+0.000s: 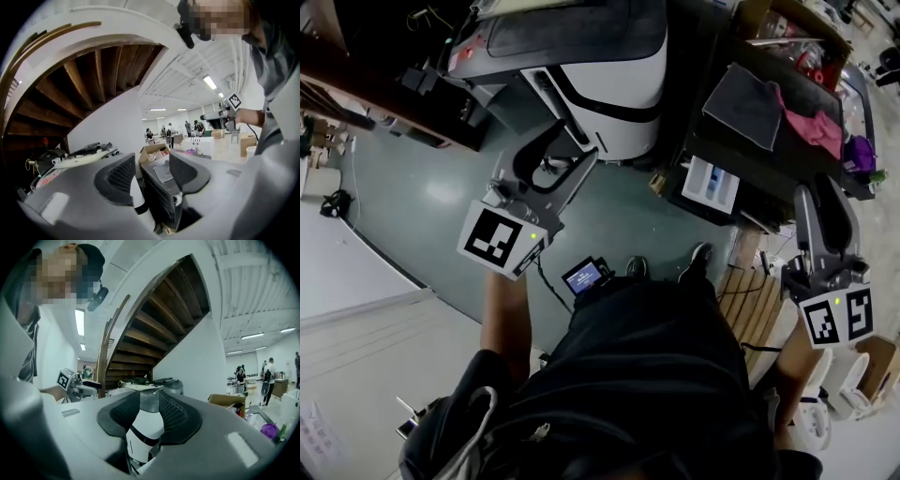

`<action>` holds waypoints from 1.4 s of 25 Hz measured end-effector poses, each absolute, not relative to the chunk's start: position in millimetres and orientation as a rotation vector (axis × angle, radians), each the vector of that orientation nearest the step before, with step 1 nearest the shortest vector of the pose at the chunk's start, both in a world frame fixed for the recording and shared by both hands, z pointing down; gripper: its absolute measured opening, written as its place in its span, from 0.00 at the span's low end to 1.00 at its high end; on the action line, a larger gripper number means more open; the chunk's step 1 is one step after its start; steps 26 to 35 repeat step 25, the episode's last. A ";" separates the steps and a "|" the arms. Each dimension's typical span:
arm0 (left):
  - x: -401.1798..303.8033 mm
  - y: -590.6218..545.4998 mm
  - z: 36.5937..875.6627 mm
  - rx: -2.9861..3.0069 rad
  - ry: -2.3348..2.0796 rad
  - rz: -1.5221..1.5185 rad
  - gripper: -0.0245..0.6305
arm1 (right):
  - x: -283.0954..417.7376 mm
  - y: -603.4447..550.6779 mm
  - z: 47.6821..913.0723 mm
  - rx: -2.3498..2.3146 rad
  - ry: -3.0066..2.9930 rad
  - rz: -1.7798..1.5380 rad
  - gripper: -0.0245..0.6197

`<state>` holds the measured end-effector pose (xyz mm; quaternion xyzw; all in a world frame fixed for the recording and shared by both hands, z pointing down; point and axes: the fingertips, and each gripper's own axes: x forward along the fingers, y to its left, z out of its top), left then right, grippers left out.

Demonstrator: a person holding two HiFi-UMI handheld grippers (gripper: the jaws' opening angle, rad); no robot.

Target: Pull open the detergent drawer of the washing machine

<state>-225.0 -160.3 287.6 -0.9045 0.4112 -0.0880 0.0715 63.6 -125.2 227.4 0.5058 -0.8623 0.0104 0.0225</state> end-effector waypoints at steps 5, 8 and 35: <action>-210.6 -150.1 259.0 -2.698 1.161 -0.224 0.45 | 73.4 -120.3 213.7 1.652 -2.610 -0.039 0.23; -200.0 -146.8 259.4 -2.727 1.150 -0.245 0.45 | 79.8 -116.8 213.0 1.679 -2.592 -0.048 0.23; -182.3 -140.5 269.0 -2.772 1.079 -0.228 0.45 | 85.9 -112.7 212.8 1.681 -2.572 -0.057 0.23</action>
